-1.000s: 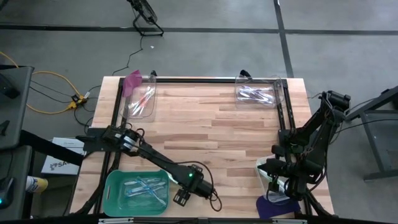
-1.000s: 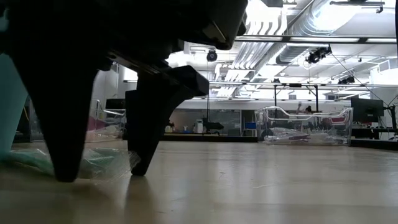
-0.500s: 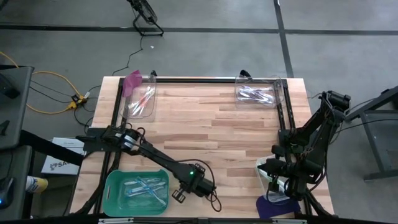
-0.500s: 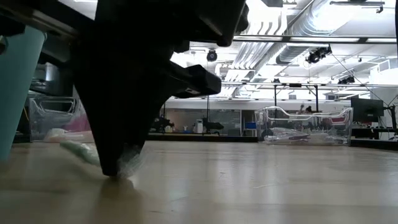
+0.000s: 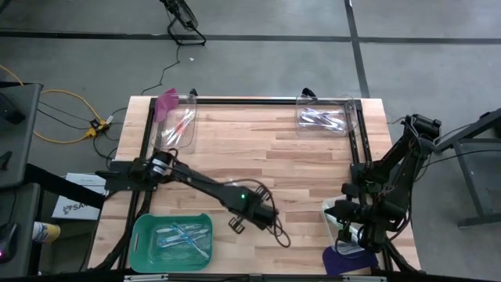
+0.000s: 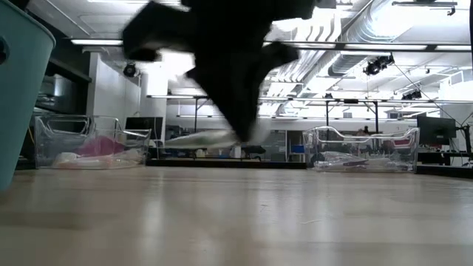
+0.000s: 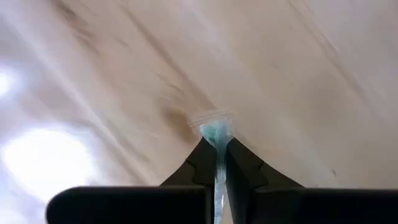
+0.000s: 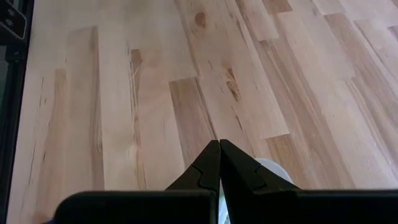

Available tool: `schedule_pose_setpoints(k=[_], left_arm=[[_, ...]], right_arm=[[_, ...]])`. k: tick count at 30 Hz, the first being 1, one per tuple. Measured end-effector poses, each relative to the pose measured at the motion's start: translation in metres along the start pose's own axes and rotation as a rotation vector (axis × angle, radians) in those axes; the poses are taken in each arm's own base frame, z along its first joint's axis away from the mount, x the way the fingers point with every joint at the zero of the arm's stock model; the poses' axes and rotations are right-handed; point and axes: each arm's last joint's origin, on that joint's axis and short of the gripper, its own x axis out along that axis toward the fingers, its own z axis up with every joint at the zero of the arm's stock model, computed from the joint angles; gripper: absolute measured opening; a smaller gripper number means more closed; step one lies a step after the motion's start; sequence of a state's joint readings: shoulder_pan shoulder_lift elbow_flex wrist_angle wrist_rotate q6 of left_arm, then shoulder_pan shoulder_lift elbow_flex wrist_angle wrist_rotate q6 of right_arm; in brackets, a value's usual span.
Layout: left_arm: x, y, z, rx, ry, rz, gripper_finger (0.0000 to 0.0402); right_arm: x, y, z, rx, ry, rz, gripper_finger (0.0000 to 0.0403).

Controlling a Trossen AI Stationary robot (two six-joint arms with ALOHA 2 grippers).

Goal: Pick & Place Toothbrushes
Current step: Put the green toothbrush into the white bin

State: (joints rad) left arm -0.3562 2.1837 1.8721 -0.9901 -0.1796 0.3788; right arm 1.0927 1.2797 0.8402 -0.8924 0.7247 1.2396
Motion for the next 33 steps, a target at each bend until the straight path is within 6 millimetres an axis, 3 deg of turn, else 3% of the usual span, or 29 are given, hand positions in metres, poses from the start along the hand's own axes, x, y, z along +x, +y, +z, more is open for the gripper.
schedule_pose_setpoints(k=[9,13,16,20,25,28,33], left_arm=[[-0.042,0.035,0.017,0.148,-0.368,0.165,0.0008],[-0.048,0.044,0.026,0.205,-0.462,0.267,0.0008],[-0.065,0.053,0.027,0.187,-0.484,0.388,0.0008],[-0.107,0.068,0.020,0.140,-0.546,0.559,0.0008],[-0.153,0.086,0.002,0.109,-0.632,0.669,0.0008],[-0.159,0.096,-0.010,0.086,-0.673,0.691,0.0008],[-0.131,0.111,-0.032,0.025,-0.764,0.643,0.0008]], right_arm=[[0.000,0.001,0.001,0.030,-0.038,-0.001,0.0002],[0.000,0.000,0.003,-0.010,-0.113,-0.030,0.0002],[0.002,-0.002,0.003,-0.075,-0.150,-0.060,0.0011],[0.009,-0.008,0.002,-0.094,-0.208,-0.121,0.0049],[0.022,-0.020,0.002,-0.111,-0.309,-0.236,0.0127],[0.028,-0.027,0.005,-0.129,-0.394,-0.316,0.0169],[0.035,-0.035,0.015,-0.155,-0.481,-0.429,0.0212]])
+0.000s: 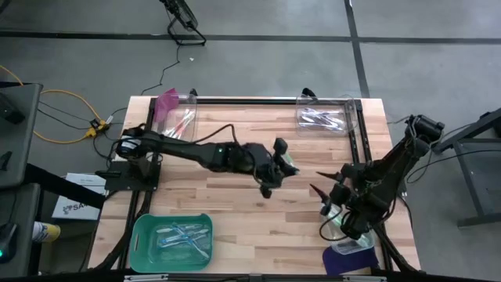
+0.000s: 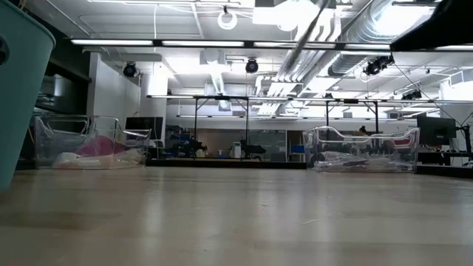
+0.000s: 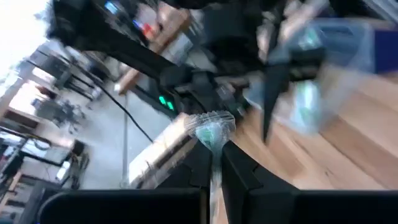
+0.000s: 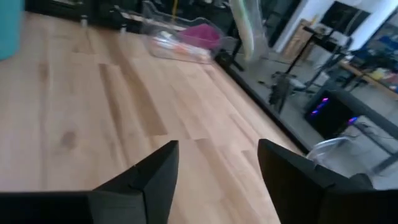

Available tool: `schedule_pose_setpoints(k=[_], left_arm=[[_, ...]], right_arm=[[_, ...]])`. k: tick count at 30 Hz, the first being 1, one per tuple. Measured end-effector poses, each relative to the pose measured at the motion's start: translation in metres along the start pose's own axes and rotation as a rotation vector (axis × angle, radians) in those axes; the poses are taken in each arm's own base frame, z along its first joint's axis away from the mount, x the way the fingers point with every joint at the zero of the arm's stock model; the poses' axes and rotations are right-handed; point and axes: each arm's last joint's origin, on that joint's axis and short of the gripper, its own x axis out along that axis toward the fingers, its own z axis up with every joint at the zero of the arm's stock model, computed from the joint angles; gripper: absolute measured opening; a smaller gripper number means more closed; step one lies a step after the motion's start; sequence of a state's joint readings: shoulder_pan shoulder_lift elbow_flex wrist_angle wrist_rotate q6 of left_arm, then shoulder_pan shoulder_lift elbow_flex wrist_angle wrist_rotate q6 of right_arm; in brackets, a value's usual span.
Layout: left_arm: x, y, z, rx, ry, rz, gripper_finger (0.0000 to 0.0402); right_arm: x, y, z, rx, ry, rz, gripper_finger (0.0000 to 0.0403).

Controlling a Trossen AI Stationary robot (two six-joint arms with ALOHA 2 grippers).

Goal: Pick & Place Toothbrushes
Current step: Put the green toothbrush into the white bin

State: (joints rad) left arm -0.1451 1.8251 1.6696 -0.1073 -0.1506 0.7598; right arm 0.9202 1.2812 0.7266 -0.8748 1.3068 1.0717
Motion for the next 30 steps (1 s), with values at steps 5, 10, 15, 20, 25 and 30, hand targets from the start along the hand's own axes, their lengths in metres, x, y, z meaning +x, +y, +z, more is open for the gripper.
schedule_pose_setpoints(k=[5,10,15,20,25,30], left_arm=[[-0.004,0.000,-0.031,-0.098,-0.261,0.057,0.0008],[-0.016,-0.005,-0.069,-0.174,-0.471,0.098,0.0008],[-0.027,-0.013,-0.102,-0.241,-0.581,0.119,0.0008],[-0.040,-0.024,-0.122,-0.258,-0.701,0.110,0.0008],[-0.052,-0.032,-0.128,-0.248,-0.762,0.084,0.0008],[-0.062,-0.032,-0.126,-0.223,-0.813,0.072,0.0008]], right_arm=[[0.014,-0.003,0.003,-0.012,0.011,-0.071,0.0221],[0.031,-0.001,0.011,-0.036,0.017,-0.125,0.0222],[0.053,0.007,0.028,-0.073,0.080,-0.045,0.0222],[0.076,0.009,0.054,-0.082,0.020,0.027,0.0216],[0.099,-0.002,0.074,-0.060,-0.063,0.072,0.0211],[0.123,-0.018,0.082,0.005,-0.098,0.138,0.0211]])
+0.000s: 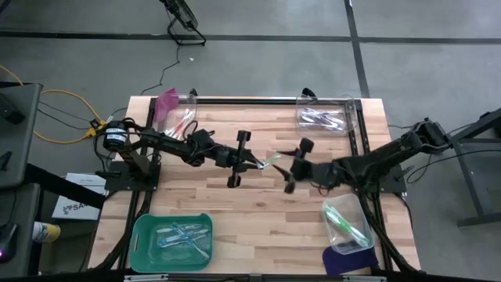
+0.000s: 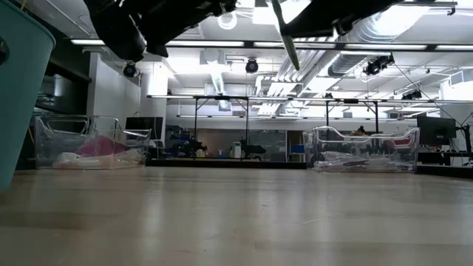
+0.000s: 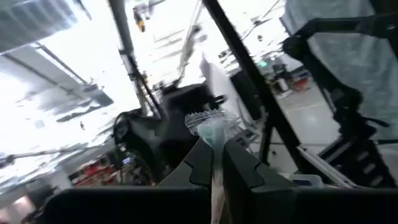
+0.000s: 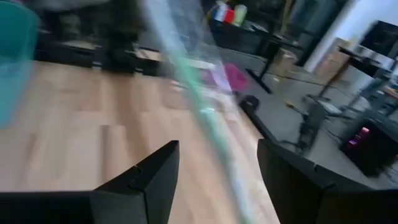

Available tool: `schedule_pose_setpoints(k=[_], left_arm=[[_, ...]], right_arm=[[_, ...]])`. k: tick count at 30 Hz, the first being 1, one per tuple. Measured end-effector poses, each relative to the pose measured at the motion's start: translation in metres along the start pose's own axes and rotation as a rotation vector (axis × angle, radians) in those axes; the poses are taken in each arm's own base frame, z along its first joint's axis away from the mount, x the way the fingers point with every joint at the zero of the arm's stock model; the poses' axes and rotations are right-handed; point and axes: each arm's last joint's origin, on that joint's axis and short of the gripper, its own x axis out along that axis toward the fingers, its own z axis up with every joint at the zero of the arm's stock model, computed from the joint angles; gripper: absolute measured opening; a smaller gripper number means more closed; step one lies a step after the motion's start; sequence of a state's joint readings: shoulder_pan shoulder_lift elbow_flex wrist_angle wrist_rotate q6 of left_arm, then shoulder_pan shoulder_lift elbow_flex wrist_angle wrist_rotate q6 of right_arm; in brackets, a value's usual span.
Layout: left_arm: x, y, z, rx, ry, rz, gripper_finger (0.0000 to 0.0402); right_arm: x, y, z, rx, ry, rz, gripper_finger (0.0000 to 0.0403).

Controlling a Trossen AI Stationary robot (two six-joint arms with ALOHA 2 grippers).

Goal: Pick & Place Toothbrushes
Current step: Put the green toothbrush into the white bin

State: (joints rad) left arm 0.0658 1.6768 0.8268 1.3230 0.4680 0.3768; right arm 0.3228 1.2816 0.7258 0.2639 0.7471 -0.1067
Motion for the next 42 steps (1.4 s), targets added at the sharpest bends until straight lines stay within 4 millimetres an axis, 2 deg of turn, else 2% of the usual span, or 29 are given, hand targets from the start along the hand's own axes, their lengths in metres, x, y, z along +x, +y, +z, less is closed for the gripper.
schedule_pose_setpoints(k=[4,7,11,14,22,27,34,38,42], left_arm=[[0.000,0.000,0.004,0.006,-0.021,-0.035,0.0008],[0.000,0.000,0.004,0.005,-0.021,-0.043,0.0008],[0.000,0.000,0.003,0.005,-0.016,-0.047,0.0008],[0.000,0.000,0.003,0.005,-0.015,-0.047,0.0012],[0.000,0.000,0.002,-0.003,-0.006,-0.048,0.0030],[0.000,-0.001,0.001,0.053,0.009,-0.050,0.0058],[-0.001,-0.002,-0.002,0.071,0.059,-0.083,0.0151],[-0.003,0.001,0.003,0.034,0.171,-0.066,0.0186],[-0.009,0.006,0.014,0.026,0.348,-0.006,0.0192]], right_arm=[[0.011,-0.012,0.001,0.006,-0.018,0.056,0.0210],[0.016,-0.015,0.002,0.025,-0.042,0.167,0.0210],[0.018,-0.017,0.002,0.031,-0.048,0.194,0.0195],[0.017,-0.016,0.002,0.025,-0.051,0.215,0.0155],[0.017,-0.013,0.001,0.008,-0.046,0.282,0.0020],[0.017,-0.013,-0.001,0.081,-0.024,0.282,0.0026],[0.012,-0.016,-0.004,0.147,0.049,0.277,0.0019],[0.002,-0.024,-0.005,0.224,0.119,0.260,0.0020],[-0.016,-0.036,-0.005,0.330,0.193,0.266,0.0022]])
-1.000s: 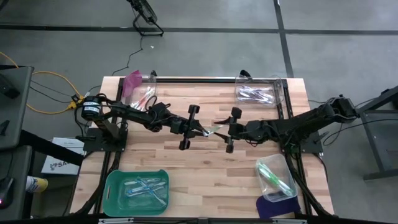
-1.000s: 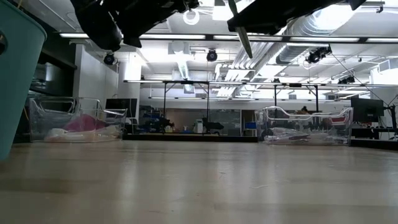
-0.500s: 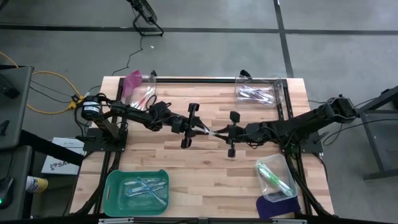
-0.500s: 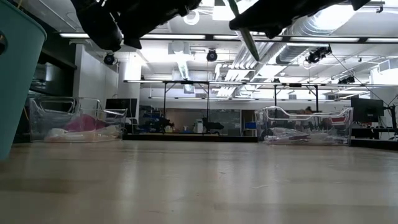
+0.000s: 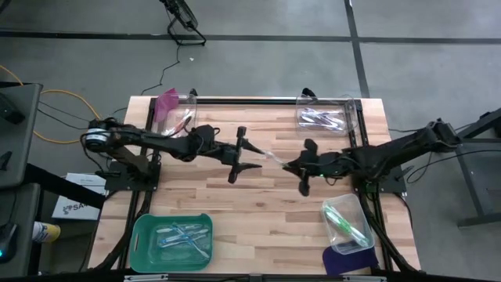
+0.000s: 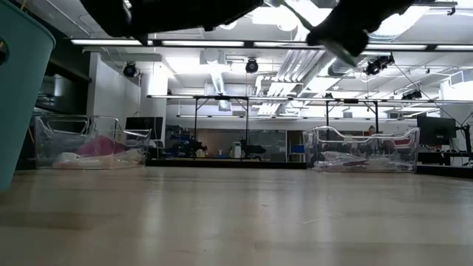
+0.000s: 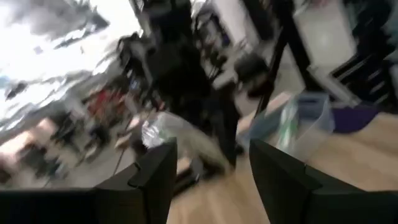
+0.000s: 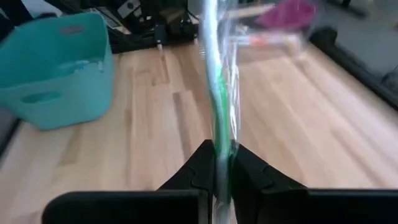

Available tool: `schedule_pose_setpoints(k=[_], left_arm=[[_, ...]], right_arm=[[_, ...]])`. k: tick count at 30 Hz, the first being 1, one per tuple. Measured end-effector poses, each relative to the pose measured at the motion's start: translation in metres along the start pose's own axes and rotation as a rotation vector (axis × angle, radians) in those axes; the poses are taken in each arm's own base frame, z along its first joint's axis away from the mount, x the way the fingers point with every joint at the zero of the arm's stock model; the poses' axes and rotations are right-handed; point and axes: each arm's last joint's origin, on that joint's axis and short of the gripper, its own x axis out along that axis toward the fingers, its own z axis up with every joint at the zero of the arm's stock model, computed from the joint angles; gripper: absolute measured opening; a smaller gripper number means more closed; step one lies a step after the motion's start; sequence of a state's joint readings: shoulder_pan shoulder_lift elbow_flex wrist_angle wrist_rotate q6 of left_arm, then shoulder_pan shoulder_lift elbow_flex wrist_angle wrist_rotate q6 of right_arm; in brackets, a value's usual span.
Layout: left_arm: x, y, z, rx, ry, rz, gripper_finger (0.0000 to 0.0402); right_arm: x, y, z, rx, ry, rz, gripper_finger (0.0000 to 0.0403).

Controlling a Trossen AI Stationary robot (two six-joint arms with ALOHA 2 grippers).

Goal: Pick & Place Toothbrushes
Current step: Put the green toothbrush into the white bin

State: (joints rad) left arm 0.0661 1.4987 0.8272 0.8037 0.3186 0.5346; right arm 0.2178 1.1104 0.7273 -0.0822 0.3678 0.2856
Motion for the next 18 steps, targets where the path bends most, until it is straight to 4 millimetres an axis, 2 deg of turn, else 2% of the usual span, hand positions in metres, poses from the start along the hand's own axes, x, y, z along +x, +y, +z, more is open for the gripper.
schedule_pose_setpoints(k=[7,12,18], left_arm=[[-0.011,-0.007,0.009,0.005,0.236,0.064,0.0193],[-0.011,-0.011,0.014,0.032,0.255,0.081,0.0193],[-0.012,-0.010,0.014,0.029,0.260,0.086,0.0193]], right_arm=[[-0.048,-0.005,-0.013,0.191,0.158,0.024,0.0022],[-0.075,0.001,-0.027,0.358,0.324,0.132,0.0022],[-0.093,0.020,-0.038,0.526,0.512,0.272,0.0022]])
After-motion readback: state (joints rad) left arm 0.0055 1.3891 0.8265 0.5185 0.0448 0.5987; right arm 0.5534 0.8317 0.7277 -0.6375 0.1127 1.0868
